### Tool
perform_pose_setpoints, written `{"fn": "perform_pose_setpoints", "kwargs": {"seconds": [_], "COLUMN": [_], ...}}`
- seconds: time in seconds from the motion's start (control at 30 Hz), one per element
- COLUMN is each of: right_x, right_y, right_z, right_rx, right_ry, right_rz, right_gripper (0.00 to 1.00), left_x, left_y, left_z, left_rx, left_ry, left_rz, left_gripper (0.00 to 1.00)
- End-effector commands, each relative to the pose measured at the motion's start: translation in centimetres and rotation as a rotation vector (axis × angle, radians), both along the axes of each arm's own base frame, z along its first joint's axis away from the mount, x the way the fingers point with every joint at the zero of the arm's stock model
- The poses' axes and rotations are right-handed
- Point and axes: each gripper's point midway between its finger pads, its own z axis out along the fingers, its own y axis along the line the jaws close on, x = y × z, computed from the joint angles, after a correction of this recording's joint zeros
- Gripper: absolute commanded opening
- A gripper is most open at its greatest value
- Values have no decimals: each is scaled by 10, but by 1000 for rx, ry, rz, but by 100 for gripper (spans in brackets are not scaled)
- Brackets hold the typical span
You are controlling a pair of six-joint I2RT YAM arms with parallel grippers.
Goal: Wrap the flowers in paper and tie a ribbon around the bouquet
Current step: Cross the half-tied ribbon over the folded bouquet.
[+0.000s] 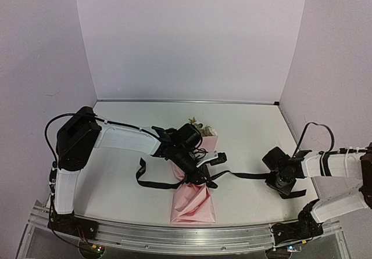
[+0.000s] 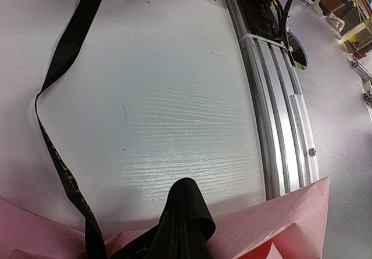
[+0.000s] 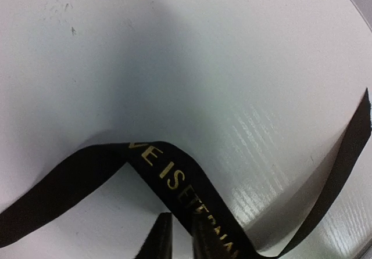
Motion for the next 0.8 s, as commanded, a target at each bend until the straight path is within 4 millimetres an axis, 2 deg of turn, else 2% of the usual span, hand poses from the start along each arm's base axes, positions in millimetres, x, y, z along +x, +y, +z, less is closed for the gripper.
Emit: {"fn": "perform_pose_setpoints", "kwargs": {"seconds": [0.0, 0.17, 0.23, 0.33, 0.4, 0.47, 0.67, 0.77], "right_x": [14, 18, 16, 12, 11, 11, 17, 19], "right_y": [4, -6, -13, -18, -15, -9, -3, -7], "right_z": [29, 56, 60, 54, 49, 40, 20, 14], "right_rx": [-44, -135, -170, -165, -145, -106, -84, -88], "right_ry": [-9, 14, 47, 87, 124, 163, 209, 213], "right_rz": [97, 172, 194, 204, 222, 240, 239, 221], "right_gripper": [0, 2, 22, 41, 51, 56, 57, 50], "left_x": [2, 3, 2, 3, 3, 3, 4, 5], "left_y": [-6, -7, -7, -6, -6, -6, -7, -8], "left_z": [10, 11, 11, 11, 11, 11, 10, 11], "left_rx": [-19, -19, -18, -18, -16, -18, -16, -18], "left_ry": [-10, -11, -12, -17, -19, -20, -18, -22], "left_rz": [-10, -8, -10, -8, -8, -8, -8, -4], "left_gripper": [1, 1, 1, 1, 1, 1, 1, 1]}}
